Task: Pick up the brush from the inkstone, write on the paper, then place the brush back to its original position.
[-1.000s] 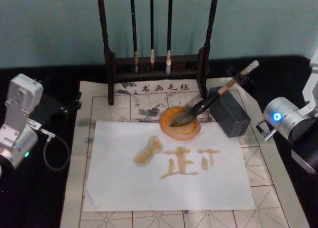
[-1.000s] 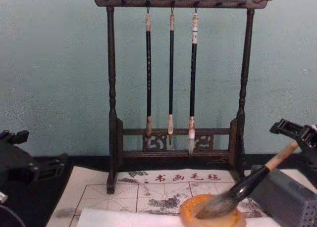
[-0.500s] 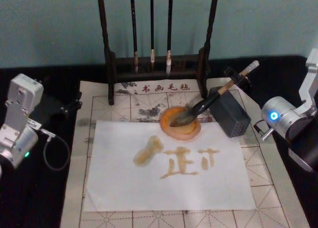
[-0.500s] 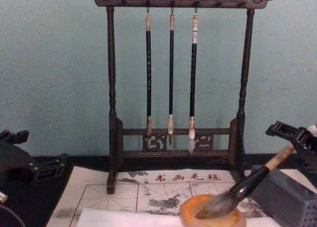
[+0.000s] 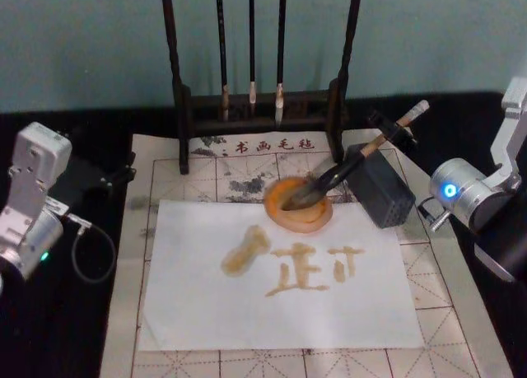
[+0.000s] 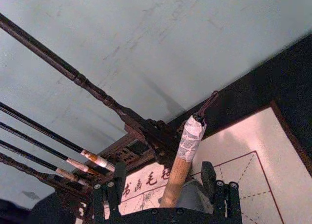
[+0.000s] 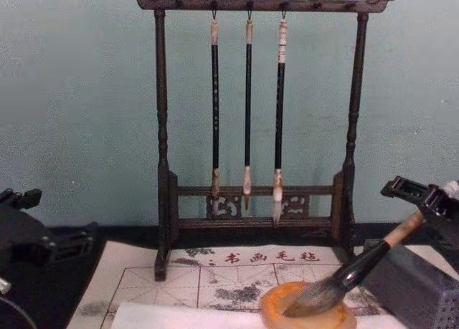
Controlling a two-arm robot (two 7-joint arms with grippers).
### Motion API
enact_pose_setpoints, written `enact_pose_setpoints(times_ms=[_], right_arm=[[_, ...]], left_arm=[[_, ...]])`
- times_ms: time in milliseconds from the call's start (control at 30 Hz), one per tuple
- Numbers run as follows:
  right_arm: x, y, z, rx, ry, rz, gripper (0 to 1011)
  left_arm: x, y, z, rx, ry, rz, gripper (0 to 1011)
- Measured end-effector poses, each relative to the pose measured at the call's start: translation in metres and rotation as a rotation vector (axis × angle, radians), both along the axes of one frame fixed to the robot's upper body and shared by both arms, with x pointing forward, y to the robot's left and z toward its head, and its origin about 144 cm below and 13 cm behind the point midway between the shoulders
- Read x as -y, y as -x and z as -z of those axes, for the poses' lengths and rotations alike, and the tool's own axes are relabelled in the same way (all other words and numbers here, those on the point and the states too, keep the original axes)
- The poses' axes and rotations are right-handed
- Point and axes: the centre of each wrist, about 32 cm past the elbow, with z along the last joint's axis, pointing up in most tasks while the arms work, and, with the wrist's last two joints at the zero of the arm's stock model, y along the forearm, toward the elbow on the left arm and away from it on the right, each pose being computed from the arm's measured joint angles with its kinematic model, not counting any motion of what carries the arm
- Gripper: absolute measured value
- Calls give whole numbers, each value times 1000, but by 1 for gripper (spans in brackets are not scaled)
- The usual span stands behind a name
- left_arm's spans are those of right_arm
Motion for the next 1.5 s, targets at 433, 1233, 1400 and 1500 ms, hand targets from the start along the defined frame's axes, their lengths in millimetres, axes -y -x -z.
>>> enact_pose_setpoints(times_ms=[433,1233,1400,1500], right_arm=[[0,0,0,-1,-3,1,867],[0,1,0,-1,-5,-1,200],[0,1,0,-1,-5,-1,200],[0,1,0,-1,-5,-1,200]], left_arm=[[0,0,0,0,0,0,1001],[0,0,0,0,0,0,1001],[0,0,0,0,0,0,1001],[0,0,0,0,0,0,1001]])
